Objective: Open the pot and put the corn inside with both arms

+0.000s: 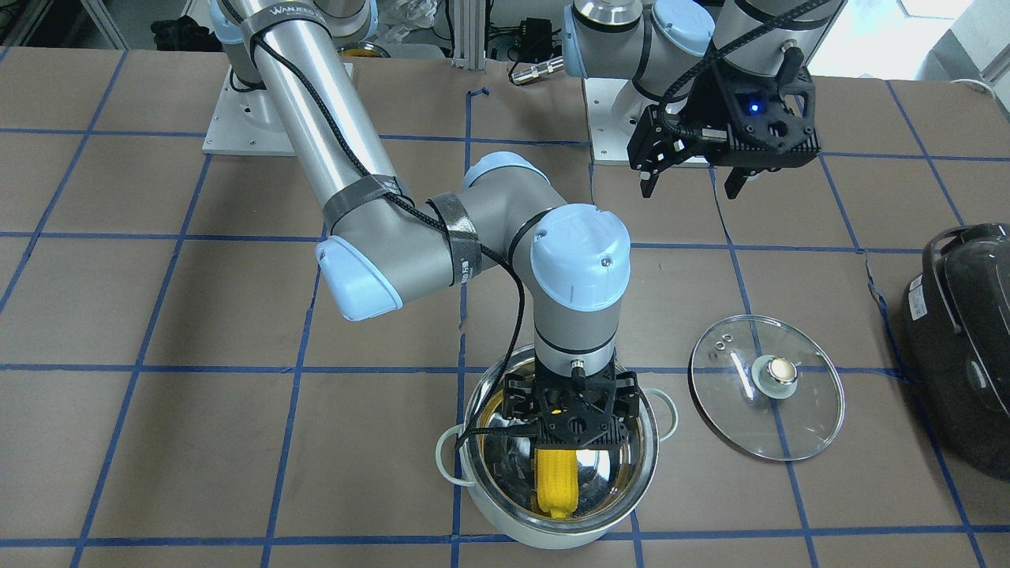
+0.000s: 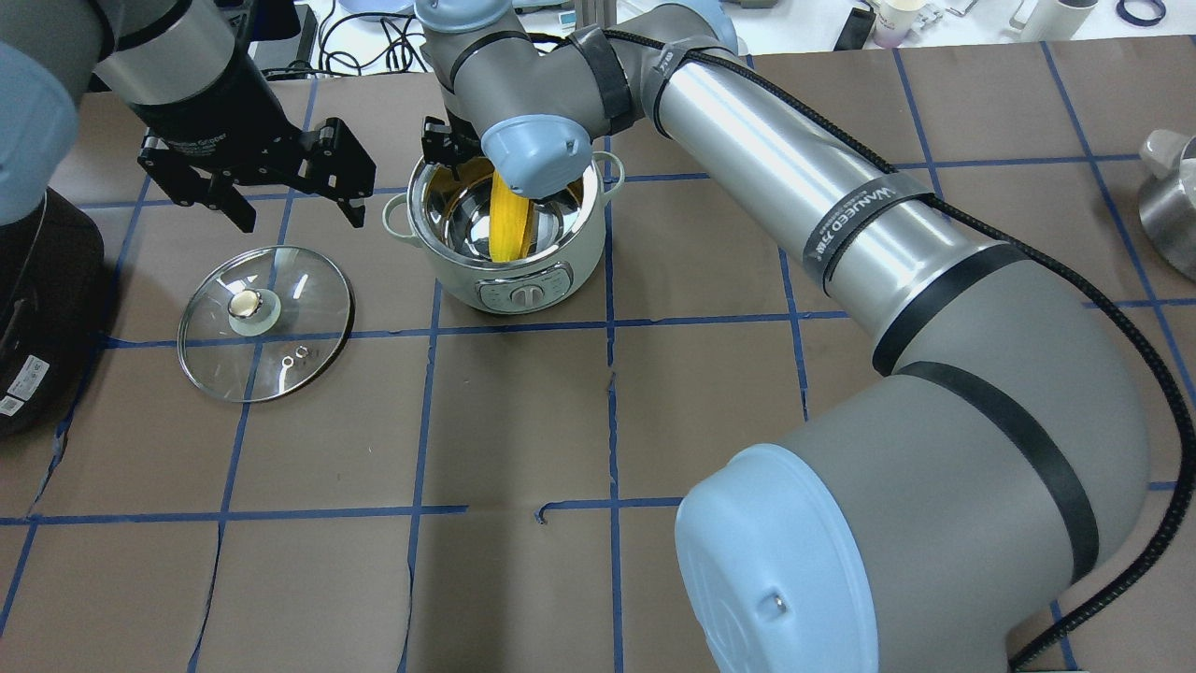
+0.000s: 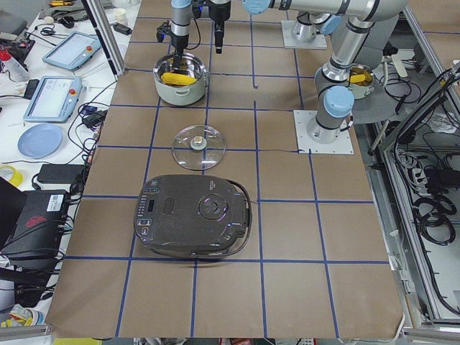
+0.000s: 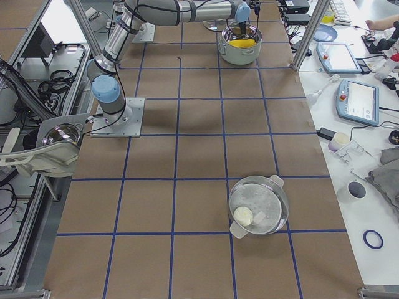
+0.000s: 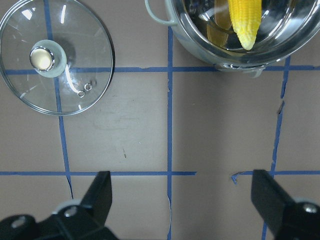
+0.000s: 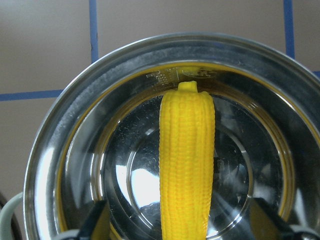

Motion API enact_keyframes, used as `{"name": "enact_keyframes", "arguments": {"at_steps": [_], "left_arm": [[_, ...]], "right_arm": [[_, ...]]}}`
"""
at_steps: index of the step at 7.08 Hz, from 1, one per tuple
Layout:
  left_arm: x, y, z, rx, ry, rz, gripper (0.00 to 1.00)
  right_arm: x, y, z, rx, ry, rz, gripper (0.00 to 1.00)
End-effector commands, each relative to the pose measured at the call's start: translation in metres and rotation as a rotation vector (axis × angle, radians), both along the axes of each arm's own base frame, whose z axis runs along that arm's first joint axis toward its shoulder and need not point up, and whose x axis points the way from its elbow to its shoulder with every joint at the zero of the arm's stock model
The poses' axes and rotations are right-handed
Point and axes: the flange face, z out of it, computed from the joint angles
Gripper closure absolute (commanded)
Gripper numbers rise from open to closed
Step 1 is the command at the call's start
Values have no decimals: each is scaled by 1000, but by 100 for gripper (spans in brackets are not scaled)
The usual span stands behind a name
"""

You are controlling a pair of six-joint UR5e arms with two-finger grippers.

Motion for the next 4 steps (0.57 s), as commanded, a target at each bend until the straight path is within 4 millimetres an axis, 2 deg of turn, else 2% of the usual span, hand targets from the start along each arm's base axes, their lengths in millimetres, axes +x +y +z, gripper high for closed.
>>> {"name": "enact_keyframes", "arguments": {"at_steps": [1,2,3,4], "left_arm": [[2,-16,4,-67,2,8,0],[2,-20,12,-65,-7,10,0],[2,-24,13,-48,-7,10,0],[1,-26,11,-42,-6,11,0]], "right_arm": [[-32,3,38,28,40,32,0],[-77,5,70,97,84,61,0],[-134,6,109,132,106,91,0],[-193,11,133,163,121,87,0]]}}
